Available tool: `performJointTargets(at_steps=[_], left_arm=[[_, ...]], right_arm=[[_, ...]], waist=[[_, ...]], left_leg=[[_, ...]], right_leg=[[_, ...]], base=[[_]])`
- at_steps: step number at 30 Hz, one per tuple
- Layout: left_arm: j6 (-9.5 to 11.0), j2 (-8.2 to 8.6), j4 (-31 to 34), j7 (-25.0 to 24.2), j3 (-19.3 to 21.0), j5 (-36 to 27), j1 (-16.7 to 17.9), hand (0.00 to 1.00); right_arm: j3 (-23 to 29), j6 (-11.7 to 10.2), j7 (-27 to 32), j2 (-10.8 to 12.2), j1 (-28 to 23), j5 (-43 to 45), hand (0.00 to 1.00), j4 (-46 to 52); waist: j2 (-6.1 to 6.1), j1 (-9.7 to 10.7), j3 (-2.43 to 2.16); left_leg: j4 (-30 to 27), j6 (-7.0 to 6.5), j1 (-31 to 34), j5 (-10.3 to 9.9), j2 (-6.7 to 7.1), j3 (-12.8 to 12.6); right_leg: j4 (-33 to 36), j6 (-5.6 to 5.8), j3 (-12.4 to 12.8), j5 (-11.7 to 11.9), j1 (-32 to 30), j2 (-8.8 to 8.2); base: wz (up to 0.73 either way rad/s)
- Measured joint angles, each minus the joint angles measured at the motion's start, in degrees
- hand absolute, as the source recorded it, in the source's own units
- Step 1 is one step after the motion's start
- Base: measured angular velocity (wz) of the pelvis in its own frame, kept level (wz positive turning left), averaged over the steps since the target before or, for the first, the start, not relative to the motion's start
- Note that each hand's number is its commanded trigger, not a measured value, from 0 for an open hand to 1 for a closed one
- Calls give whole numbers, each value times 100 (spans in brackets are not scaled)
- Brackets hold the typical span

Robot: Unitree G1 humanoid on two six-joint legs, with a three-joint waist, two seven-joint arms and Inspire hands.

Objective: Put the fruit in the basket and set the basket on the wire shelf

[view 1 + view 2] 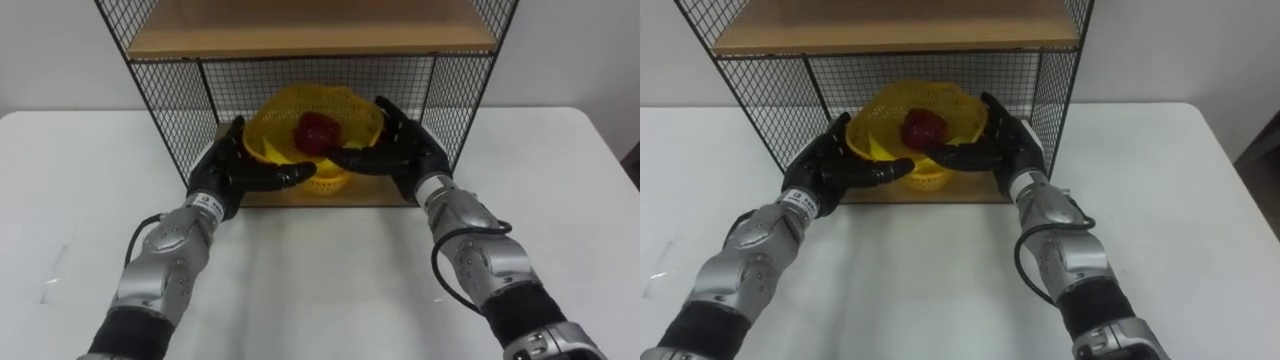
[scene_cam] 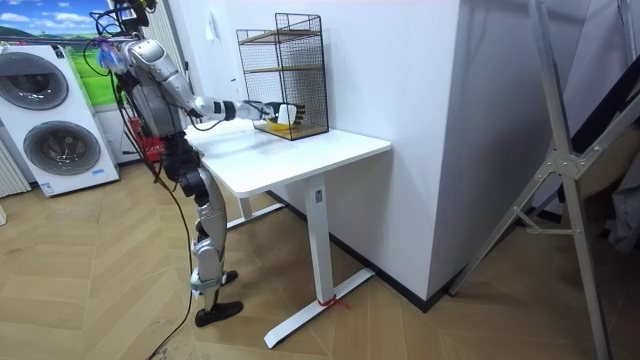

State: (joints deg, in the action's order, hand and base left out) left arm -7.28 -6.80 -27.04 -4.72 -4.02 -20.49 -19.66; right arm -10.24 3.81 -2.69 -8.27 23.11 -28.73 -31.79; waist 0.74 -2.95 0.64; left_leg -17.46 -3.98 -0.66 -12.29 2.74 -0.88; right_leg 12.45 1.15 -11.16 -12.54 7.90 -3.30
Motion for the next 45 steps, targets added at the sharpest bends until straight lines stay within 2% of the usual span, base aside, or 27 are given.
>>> performJointTargets(at_steps=[2, 4, 5, 7, 10, 16, 18, 24, 26, 28, 31, 34, 36, 39, 43, 45], left_arm=[[0, -35, 250, -28, 81, 75, 35, 0], [15, -80, 656, -48, 260, 140, 181, 0], [25, -86, 778, -47, 288, 141, 253, 0], [32, -86, 1163, -64, 371, 144, 598, 0], [30, -91, 1415, -108, 396, 267, 930, 0], [21, -104, 1537, -172, 400, 398, 1243, 0], [23, -115, 1698, -169, 435, 397, 1472, 0], [35, -120, 1817, -163, 522, 432, 1602, 0], [134, -119, 1938, -170, 521, 488, 1673, 0], [259, -117, 1974, -176, 523, 498, 1733, 0], [265, -120, 1982, -174, 566, 496, 1787, 0], [366, -129, 2320, -173, 609, 476, 2188, 0], [403, -127, 2430, -164, 609, 355, 2370, 0], [417, -73, 2657, -158, 593, 181, 2580, 0], [628, -61, 3004, -157, 394, -184, 2987, 0], [753, -74, 3167, -161, 231, -255, 3227, 0]], right_arm=[[64, 0, -56, -92, -139, 64, 0, 215], [164, -8, -139, -138, -402, 310, 0, 532], [192, -8, -140, -139, -489, 392, 0, 636], [227, -8, -189, -132, -779, 483, 0, 973], [274, -2, -247, -140, -1047, 449, 0, 1386], [473, -1, -438, -146, -1375, 456, 0, 1901], [490, -2, -440, -157, -1564, 455, 0, 2039], [531, -3, -447, -307, -1718, 476, 0, 2201], [531, -16, -448, -313, -1762, 504, 0, 2363], [534, -142, -476, -317, -1778, 506, 0, 2437], [535, -151, -500, -317, -1809, 529, 0, 2460], [541, -154, -500, -319, -2169, 558, 0, 2823], [540, -240, -532, -297, -2310, 598, 0, 2889], [516, -254, -564, -260, -2576, 732, 0, 3156], [475, -256, -620, -231, -2859, 731, 0, 3452], [461, -276, -620, -171, -2960, 779, 0, 3543]], waist=[[-5, 1, -13], [-32, 34, -82], [-34, 36, -90], [-22, 80, -124], [-15, 91, -125], [5, 108, -122], [28, 108, -122], [82, 111, -91], [83, 112, -92], [78, 112, -92], [58, 116, -105], [45, 116, -107], [32, 129, -98], [12, 115, -83], [0, 111, -75], [-52, 123, -57]], left_leg=[[-4, -2, -1, 1, 5, 16], [-2, -2, -39, 1, 5, 27], [4, -2, -74, 1, 5, 27], [44, -2, -190, 1, 5, 12], [76, 0, -203, 2, -6, -14], [75, 9, -235, 21, -11, -19], [84, 9, -287, 21, -12, -33], [117, 13, -286, 35, -10, -40], [180, 15, -303, 51, -6, -55], [230, 15, -308, 62, -2, -62], [284, 27, -326, 72, 2, -63], [309, 31, -314, 74, -3, -66], [319, 31, -314, 74, -4, -64], [398, 36, -318, 77, -4, -108], [449, 36, -322, 75, -6, -134], [471, 38, -275, 76, -19, -146]], right_leg=[[10, 0, -11, 0, 5, -4], [6, 0, -7, 0, 47, -1], [5, 0, -1, 0, 78, -1], [-5, 0, 0, 0, 175, -2], [-8, 0, 6, 0, 183, 2], [16, -16, 7, 13, 206, 4], [16, -15, 16, 14, 216, 2], [-8, -17, 18, 16, 202, -1], [-80, -18, 23, 18, 205, -2], [-92, -19, 18, 20, 206, -3], [-167, -20, 21, 27, 213, 5], [-182, -24, 39, 35, 226, 17], [-190, -24, 36, 35, 222, 19], [-229, -24, 36, 35, 202, 18], [-263, -17, 39, 49, 202, 16], [-226, -19, 47, 50, 98, 20]], base=[[4], [0], [0], [-4], [-4], [0], [-3], [0], [-2], [0], [0], [0], [0], [-3], [-4], [-4]])
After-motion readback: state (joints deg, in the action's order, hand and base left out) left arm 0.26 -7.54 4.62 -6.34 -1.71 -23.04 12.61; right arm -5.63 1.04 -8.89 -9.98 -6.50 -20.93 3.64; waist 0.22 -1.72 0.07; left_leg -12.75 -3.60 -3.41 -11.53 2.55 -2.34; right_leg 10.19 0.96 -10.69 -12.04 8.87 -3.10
